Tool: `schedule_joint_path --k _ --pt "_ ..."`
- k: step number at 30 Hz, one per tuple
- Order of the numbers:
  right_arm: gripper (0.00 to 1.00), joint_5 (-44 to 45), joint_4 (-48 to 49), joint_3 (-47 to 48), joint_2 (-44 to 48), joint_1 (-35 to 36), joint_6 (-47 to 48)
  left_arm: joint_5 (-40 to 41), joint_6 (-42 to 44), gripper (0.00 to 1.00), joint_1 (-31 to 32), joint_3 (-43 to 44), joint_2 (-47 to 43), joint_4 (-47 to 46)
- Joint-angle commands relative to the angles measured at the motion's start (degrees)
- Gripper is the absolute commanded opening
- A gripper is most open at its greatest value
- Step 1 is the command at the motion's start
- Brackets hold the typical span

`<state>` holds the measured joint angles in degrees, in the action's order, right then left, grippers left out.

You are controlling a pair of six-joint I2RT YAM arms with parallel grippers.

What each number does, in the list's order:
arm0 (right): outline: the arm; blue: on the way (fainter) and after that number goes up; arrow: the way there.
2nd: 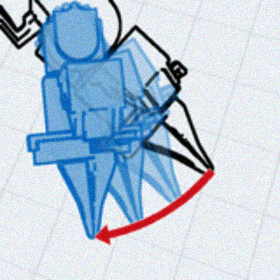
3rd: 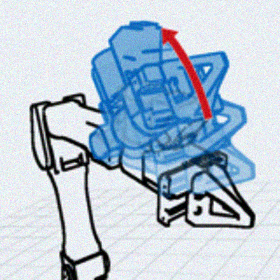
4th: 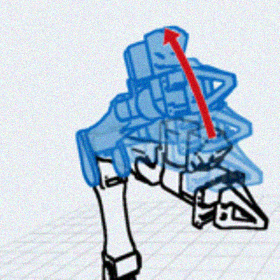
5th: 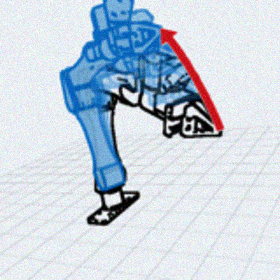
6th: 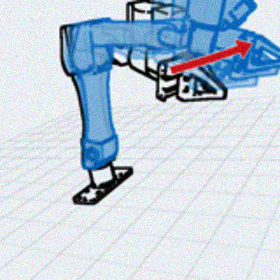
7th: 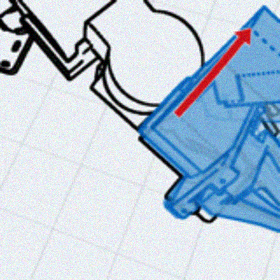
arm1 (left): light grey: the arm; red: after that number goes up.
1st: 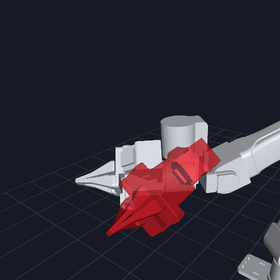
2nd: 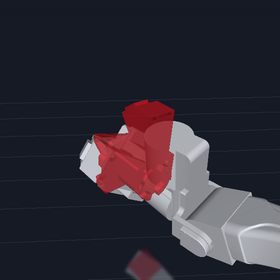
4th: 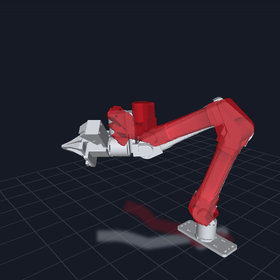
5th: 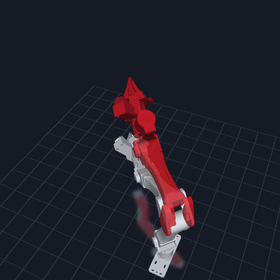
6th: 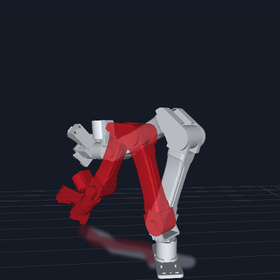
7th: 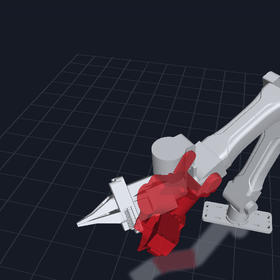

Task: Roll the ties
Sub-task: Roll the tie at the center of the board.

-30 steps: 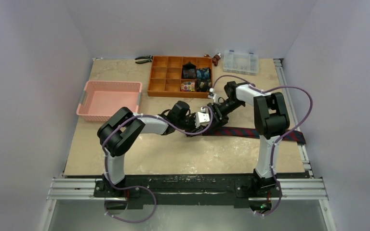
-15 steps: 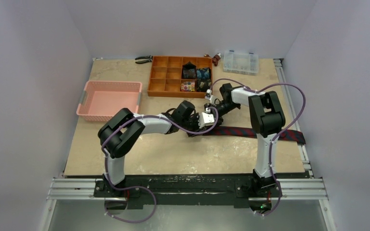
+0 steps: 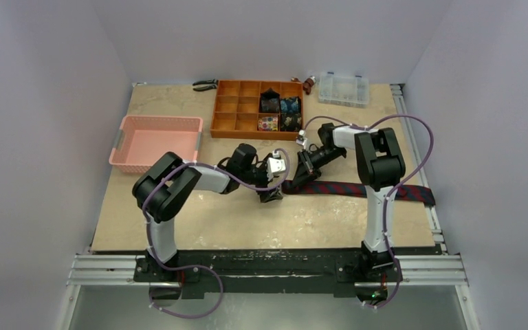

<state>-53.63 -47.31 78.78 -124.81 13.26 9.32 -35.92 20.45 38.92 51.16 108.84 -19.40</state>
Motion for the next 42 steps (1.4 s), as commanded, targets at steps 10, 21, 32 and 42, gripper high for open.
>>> schedule_joint_path --k 10,21,32,42 --pt "0.00 1.85 -2.22 2.43 -4.43 -0.87 12.01 4.11 4.36 0.76 5.64 3.45 9.40 -3.00" --pt "0.00 -4.12 -9.16 4.84 -0.28 -0.38 13.45 9.81 9.69 0.39 5.95 2.18 7.39 8.43" --pt "0.00 0.86 -7.41 3.84 0.55 0.97 10.52 6.88 4.25 0.32 6.28 0.94 2.45 14.05" --pt "0.00 10.79 -0.39 0.75 -2.27 1.32 9.43 1.26 -0.74 0.54 4.57 -2.81 -3.91 3.78"
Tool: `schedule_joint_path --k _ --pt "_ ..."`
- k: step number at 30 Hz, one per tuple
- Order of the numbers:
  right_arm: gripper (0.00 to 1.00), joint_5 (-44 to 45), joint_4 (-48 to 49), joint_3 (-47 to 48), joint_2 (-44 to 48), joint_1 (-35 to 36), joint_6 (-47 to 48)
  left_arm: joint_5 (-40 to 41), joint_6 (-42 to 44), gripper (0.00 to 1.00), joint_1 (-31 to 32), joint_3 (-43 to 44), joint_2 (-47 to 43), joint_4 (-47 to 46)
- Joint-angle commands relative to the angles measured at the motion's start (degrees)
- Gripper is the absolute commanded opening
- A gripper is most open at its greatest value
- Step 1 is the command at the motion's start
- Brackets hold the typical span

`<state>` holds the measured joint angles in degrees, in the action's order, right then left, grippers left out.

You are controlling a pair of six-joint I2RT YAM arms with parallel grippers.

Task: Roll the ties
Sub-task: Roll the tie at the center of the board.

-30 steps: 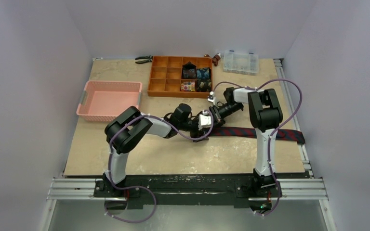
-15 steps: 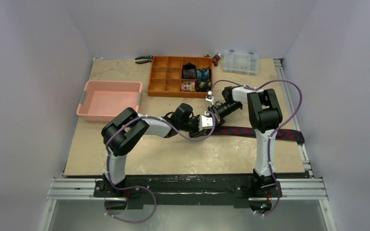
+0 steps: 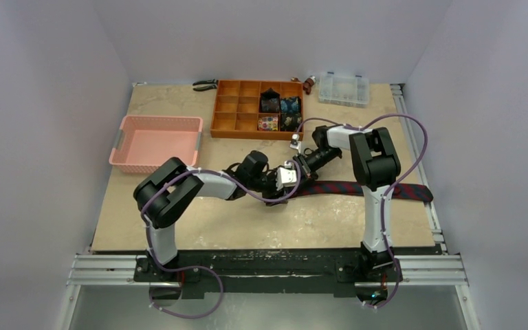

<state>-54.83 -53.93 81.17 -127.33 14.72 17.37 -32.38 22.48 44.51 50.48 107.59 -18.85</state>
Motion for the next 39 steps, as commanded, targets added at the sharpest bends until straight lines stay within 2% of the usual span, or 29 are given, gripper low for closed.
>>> schedule_joint_path --k 1,11,18,22,29,33,36,39 --pt "0.00 12.11 6.29 -1.81 0.55 -0.06 1.44 -2.34 -2.78 0.54 -1.09 -2.14 -3.45 2.61" --pt "0.00 12.04 7.79 -2.75 1.97 1.31 0.22 -3.28 -2.33 0.55 -1.05 1.28 -2.33 2.68" --pt "0.00 12.37 9.07 -3.29 3.31 2.05 -0.47 -2.82 -5.72 0.59 -0.92 3.09 -0.98 0.09" --pt "0.00 12.27 9.37 -3.30 3.61 2.24 -0.90 -1.97 -5.43 0.48 -0.82 4.25 0.39 0.07" --pt "0.01 11.04 9.06 -3.25 4.40 2.19 -1.21 -0.23 0.37 0.19 -0.99 3.08 1.12 4.87" --pt "0.30 10.32 7.85 -2.91 9.88 -0.13 0.80 -0.48 1.24 0.06 -1.71 1.82 0.34 7.88" --pt "0.44 11.91 5.21 -1.52 15.83 -2.89 6.59 -2.60 1.91 0.00 -2.60 1.28 0.21 9.47" --pt "0.58 16.76 4.35 -1.97 23.05 -3.87 16.25 -5.48 2.09 0.00 -3.81 1.26 0.51 10.18"
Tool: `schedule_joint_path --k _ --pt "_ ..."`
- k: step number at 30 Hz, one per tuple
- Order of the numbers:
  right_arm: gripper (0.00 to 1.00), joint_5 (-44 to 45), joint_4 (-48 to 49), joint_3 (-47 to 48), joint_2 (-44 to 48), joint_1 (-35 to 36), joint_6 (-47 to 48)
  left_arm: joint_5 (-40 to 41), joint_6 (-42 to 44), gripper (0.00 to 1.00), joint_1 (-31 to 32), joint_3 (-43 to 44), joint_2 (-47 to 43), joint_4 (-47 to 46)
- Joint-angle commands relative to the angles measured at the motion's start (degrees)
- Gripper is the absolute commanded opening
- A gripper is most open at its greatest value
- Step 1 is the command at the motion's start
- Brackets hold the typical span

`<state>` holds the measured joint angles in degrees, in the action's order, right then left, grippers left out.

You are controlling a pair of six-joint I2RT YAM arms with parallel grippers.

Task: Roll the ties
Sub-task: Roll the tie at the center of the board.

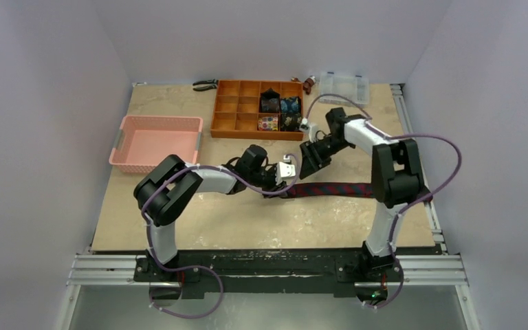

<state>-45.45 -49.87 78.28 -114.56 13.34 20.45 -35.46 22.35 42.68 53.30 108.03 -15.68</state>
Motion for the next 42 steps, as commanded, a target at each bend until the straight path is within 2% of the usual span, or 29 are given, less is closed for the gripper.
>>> schedule_joint_path --k 1,4,6,7,9,13,18,22,26,32,37,42 --pt "0.63 9.77 1.00 -0.39 12.91 -2.47 16.92 -2.96 2.06 0.00 -2.40 -1.35 0.26 7.18" --pt "0.81 13.97 6.35 -5.81 19.71 -2.46 28.37 -4.82 2.37 0.00 -3.36 -0.96 0.76 7.54" --pt "0.96 13.34 9.32 -8.98 22.64 -2.45 33.81 -5.43 2.64 0.00 -3.59 -0.91 0.96 7.44" --pt "0.98 13.77 11.11 -10.54 23.82 -2.46 34.55 -5.93 2.80 0.00 -3.72 -0.96 1.09 7.33" --pt "0.98 12.54 13.04 -12.04 23.87 -2.46 35.29 -6.11 3.09 0.00 -3.83 -1.13 1.12 7.02" --pt "0.98 8.74 7.44 -7.25 17.80 0.86 39.39 -7.52 2.58 0.00 -4.45 -1.37 1.48 6.41" --pt "0.98 11.52 18.28 -16.17 20.95 5.77 40.76 -8.95 0.43 0.00 -5.58 -0.79 2.50 5.55" --pt "0.98 10.98 18.27 -17.27 19.28 7.31 40.71 -9.20 -1.71 0.00 -6.61 -0.75 2.82 4.38" --pt "0.93 12.47 19.21 -18.02 17.17 9.14 39.95 -9.23 -3.07 0.00 -6.98 -1.23 2.98 2.59" --pt "0.83 10.47 16.79 -15.81 13.73 9.57 38.69 -9.15 -5.60 0.00 -7.06 -3.10 2.80 -1.57" --pt "0.88 9.07 21.46 -20.62 20.01 7.69 37.47 -8.73 -6.02 0.00 -7.17 -3.90 2.84 -2.69" --pt "0.90 11.11 16.90 -21.35 20.24 5.99 43.99 -8.71 -5.70 0.00 -7.15 -3.72 3.02 -2.75"
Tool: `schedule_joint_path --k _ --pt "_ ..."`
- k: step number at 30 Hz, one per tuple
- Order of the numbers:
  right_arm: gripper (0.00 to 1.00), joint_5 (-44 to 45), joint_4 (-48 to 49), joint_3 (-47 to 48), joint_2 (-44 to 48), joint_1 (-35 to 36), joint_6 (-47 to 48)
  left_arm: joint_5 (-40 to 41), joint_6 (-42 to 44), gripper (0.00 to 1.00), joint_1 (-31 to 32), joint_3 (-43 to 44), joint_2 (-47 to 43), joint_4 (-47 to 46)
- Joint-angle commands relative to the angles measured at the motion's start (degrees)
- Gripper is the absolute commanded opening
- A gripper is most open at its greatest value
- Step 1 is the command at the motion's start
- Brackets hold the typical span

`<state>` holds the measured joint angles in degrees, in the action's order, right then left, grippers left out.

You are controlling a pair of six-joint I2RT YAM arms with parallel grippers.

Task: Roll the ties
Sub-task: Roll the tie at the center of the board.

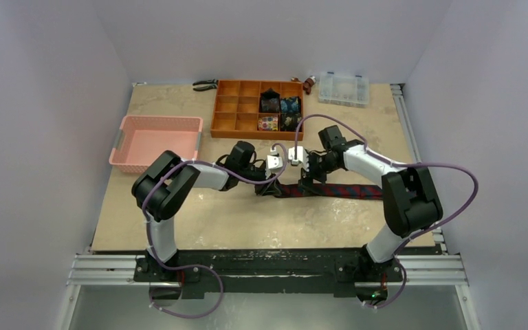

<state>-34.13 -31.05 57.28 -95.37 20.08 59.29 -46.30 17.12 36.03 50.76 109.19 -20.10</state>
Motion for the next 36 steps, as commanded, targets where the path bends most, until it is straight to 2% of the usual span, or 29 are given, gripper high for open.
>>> schedule_joint_path --k 1,9,16,25,31,36 --pt "0.90 0.44 -2.40 -0.14 0.38 -0.74 5.74 2.07 -0.54 0.00 -0.59 -1.19 1.91 1.57" --pt "0.80 1.18 -5.00 1.22 -4.35 0.07 7.49 2.33 -2.78 0.00 -1.41 -1.66 1.89 -0.02" --pt "0.50 1.70 -8.32 4.56 -8.13 0.12 7.78 1.38 -5.81 0.00 -1.83 -4.62 0.22 -7.50" --pt "0.29 2.05 -12.16 5.39 -8.62 0.14 10.53 -0.54 -13.22 0.00 -2.45 -7.83 -5.48 -18.56" --pt "0.23 2.38 -15.84 5.22 -7.92 0.12 13.42 -0.49 -12.69 0.00 -2.45 -8.83 -7.22 -19.75" --pt "0.21 2.74 -16.40 4.73 -7.51 0.14 13.60 3.35 -2.93 0.00 -1.54 -9.93 -6.56 -12.27"
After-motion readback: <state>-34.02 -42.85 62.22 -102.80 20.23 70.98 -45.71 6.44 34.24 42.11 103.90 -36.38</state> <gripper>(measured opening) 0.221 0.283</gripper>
